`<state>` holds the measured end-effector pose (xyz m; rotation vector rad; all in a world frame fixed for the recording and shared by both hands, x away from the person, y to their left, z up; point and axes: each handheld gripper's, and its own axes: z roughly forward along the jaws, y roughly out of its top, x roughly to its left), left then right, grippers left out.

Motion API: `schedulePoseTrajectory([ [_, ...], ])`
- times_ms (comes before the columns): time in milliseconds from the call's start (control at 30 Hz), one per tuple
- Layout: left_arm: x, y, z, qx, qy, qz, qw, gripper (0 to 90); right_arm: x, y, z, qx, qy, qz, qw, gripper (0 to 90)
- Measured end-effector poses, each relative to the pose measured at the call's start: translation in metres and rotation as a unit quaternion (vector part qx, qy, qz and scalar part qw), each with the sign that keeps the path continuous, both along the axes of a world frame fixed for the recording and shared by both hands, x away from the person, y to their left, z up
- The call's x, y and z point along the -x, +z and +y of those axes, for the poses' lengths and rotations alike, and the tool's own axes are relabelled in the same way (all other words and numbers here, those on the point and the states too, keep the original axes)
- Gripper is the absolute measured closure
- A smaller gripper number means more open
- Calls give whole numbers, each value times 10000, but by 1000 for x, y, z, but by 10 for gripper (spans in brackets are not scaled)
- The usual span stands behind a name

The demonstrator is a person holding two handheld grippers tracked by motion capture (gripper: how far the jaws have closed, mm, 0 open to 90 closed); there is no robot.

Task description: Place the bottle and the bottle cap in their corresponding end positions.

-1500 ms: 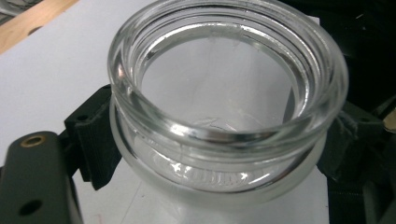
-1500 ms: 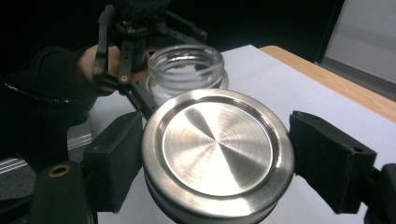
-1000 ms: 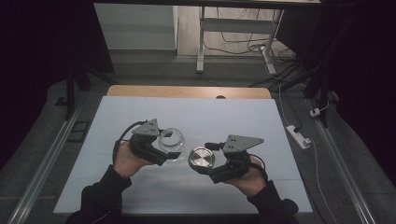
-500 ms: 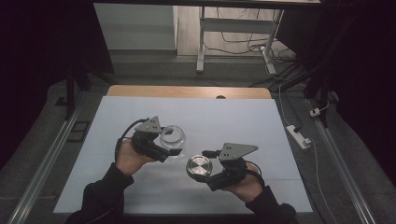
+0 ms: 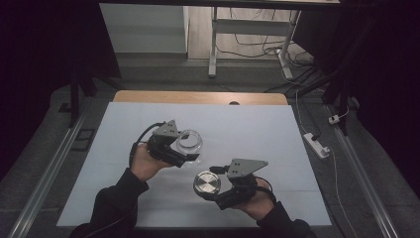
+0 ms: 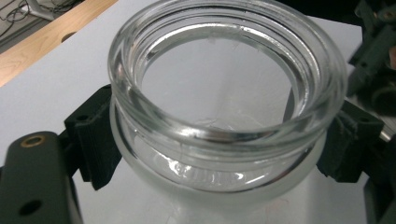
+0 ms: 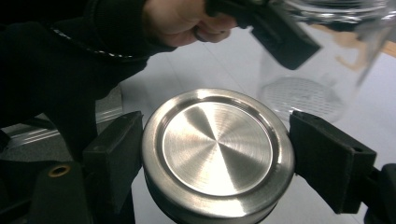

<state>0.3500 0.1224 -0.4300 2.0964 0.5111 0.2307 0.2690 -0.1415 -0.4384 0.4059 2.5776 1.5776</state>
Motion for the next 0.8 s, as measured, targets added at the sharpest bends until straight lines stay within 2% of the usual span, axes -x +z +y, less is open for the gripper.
schedulePoseTrajectory([
  [267, -9, -5, -7, -31, 41, -8, 10000, 158, 3, -8, 7, 59, 84, 22, 9999, 197],
  [800, -24, -15, -12, -16, 165, 6, 9999, 158, 4, -19, 15, 131, 188, 69, 9997, 197],
])
